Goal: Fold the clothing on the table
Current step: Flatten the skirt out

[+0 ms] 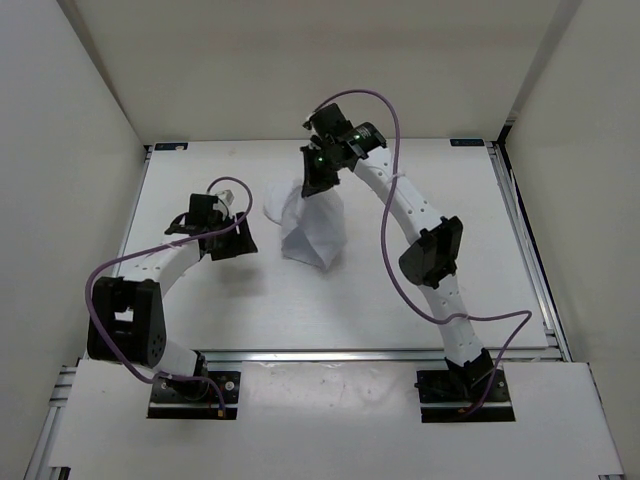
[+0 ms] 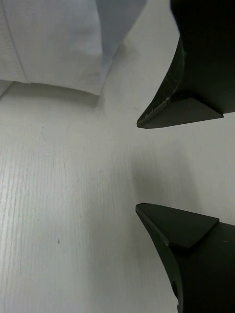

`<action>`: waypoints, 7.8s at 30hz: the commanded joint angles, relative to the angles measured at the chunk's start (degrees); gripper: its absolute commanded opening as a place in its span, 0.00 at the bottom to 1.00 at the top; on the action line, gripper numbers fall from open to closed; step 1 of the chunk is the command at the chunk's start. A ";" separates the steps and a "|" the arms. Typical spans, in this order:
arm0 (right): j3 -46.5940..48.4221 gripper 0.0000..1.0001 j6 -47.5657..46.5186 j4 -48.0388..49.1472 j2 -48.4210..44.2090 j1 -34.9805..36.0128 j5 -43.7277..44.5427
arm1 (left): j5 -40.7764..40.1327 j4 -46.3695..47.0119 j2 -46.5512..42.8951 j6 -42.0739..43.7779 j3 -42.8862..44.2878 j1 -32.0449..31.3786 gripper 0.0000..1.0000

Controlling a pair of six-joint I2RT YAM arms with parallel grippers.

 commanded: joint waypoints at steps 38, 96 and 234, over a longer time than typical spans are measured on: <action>-32.08 0.00 -3.32 -10.38 -23.01 -17.32 19.79 | 5.88 4.64 -5.10 -4.17 -5.62 -5.81 0.73; -87.74 0.42 -2.00 21.09 -41.13 -32.44 -11.43 | 3.42 0.25 -5.55 -0.74 -6.76 -1.67 0.73; -114.97 0.00 37.47 31.02 -61.43 -25.06 1.24 | 20.29 24.41 -0.26 -18.85 -10.62 -14.86 0.00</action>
